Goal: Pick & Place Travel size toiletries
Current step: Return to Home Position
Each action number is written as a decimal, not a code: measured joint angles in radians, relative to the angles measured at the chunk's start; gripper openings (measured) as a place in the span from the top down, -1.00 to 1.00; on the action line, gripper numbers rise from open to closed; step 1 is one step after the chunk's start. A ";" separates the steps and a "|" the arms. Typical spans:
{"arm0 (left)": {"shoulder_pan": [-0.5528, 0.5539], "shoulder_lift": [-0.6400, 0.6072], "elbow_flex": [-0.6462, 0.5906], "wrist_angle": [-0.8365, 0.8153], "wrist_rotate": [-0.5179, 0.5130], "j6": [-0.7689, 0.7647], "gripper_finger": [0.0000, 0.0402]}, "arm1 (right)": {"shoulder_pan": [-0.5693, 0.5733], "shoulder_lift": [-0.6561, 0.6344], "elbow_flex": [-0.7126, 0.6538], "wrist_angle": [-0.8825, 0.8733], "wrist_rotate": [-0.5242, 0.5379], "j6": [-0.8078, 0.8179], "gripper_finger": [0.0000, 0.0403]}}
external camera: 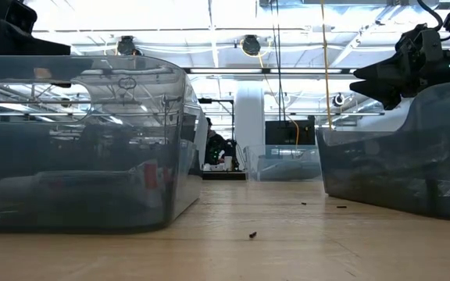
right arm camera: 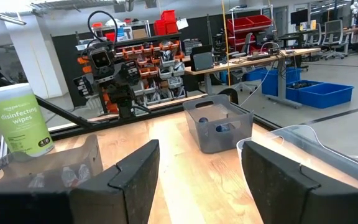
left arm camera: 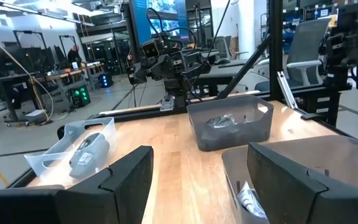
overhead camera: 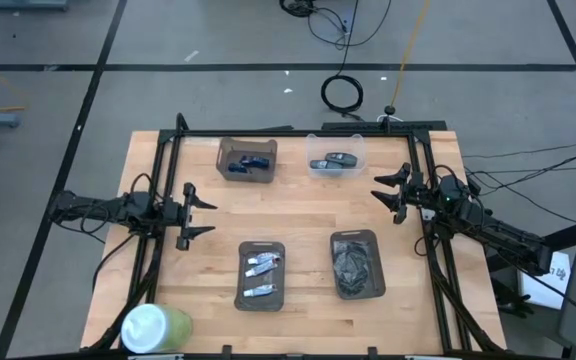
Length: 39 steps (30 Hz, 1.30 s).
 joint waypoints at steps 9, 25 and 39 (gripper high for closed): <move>0.000 0.000 -0.005 0.037 -0.002 0.001 -0.27 | 0.000 0.000 0.000 0.000 0.000 0.000 -0.07; 0.000 0.000 -0.003 0.044 -0.001 0.001 -0.27 | 0.000 0.000 0.000 0.000 0.000 0.000 -0.09; 0.000 0.000 -0.002 0.046 -0.001 0.001 -0.27 | 0.000 0.000 0.000 0.000 0.000 0.000 -0.09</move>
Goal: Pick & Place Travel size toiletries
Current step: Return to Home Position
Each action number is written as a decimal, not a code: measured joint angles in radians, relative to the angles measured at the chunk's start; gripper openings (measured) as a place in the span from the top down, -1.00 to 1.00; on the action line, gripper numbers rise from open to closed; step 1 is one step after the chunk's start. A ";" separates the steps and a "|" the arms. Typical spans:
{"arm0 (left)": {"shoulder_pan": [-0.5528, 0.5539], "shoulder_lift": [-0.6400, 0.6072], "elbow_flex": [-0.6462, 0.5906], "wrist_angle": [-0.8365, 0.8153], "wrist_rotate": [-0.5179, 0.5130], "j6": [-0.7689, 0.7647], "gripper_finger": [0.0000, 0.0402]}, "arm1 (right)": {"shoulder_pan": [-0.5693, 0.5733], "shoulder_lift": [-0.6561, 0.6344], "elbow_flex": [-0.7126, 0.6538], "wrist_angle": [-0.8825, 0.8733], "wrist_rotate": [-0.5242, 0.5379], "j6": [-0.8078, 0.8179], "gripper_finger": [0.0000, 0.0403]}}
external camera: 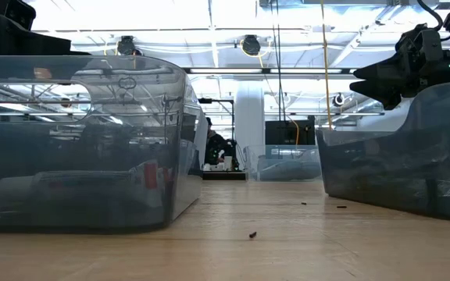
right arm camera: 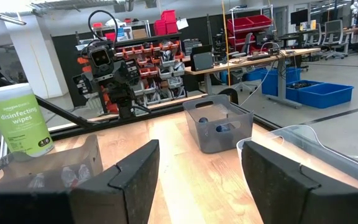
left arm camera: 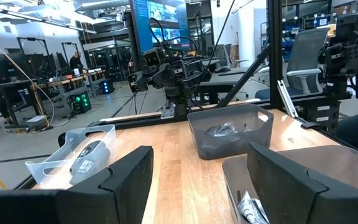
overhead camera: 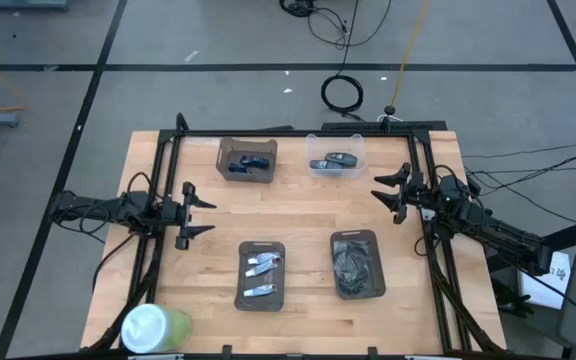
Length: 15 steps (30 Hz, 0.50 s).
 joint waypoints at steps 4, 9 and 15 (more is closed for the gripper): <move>0.000 0.000 0.000 0.000 0.000 0.000 -0.27 | 0.000 0.000 0.000 0.000 0.000 0.000 -0.09; 0.000 0.000 0.000 0.000 0.000 0.000 -0.27 | 0.000 0.000 0.000 0.000 0.000 0.000 -0.08; 0.000 0.000 0.000 0.000 0.000 0.000 -0.27 | 0.000 0.000 0.000 0.000 0.000 0.000 -0.07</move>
